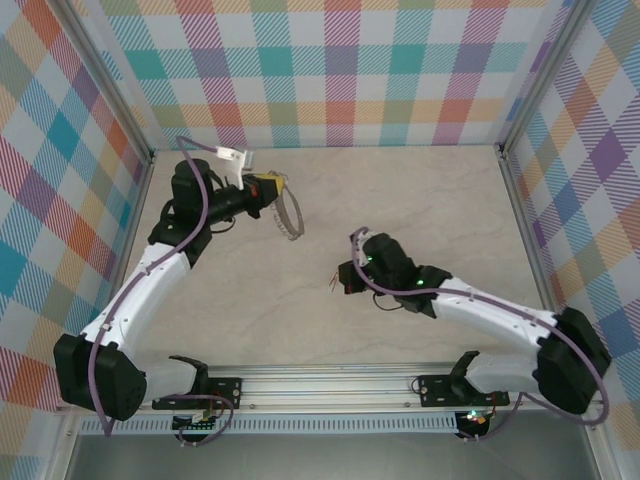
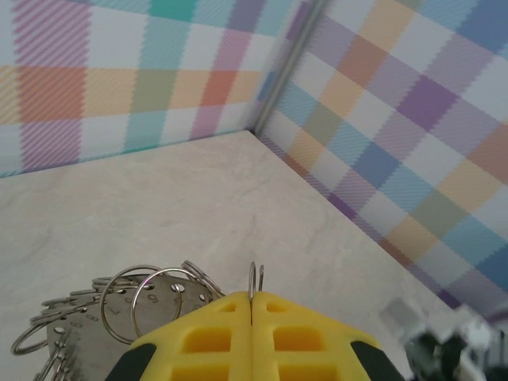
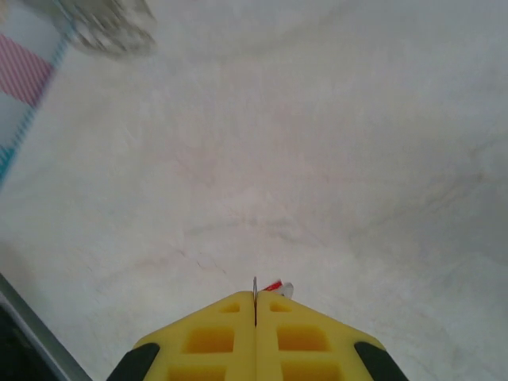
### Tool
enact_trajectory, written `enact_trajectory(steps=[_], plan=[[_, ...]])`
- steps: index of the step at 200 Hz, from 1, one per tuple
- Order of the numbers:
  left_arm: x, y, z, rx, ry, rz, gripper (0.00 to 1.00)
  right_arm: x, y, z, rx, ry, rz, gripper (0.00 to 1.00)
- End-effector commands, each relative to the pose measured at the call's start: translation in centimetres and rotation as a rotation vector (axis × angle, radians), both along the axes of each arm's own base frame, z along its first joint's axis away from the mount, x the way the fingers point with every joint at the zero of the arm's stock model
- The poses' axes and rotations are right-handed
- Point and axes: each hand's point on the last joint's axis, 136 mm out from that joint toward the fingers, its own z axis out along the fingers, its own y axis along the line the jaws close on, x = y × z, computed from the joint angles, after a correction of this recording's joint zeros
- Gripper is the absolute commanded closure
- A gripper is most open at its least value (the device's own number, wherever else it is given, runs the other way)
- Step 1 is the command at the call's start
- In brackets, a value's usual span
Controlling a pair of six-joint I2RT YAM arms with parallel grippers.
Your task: Put the keys on the keyring
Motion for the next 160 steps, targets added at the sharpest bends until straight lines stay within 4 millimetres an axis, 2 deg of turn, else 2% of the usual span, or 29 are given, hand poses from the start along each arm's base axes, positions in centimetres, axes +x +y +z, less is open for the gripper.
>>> enact_trajectory(steps=[1,46,83,117,160], plan=[[-1.0,-1.8,1.8,0.021,-0.104,-0.087,1.0,0.8,-0.6,4.7,0.128,-0.13,0.014,1.0],[-3.0,-5.4,1.2,0.055,-0.148,-0.223,1.0,2.1,-4.1,11.0,0.192,-0.306,-0.048,1.0],[-4.7,-8.0,1.0,0.094,-0.219,-0.303,1.0,2.3,-5.3,15.2,0.213,-0.469,-0.034,1.0],[-6.1,-9.7,1.9,0.101,-0.246,-0.367,1.0,2.0,-5.5,17.9,0.266,-0.583,0.02,1.0],[-8.0,-11.4,2.9,0.115,-0.305,-0.44,1.0,1.2,-4.8,19.8,0.324,-0.66,0.093,1.0]])
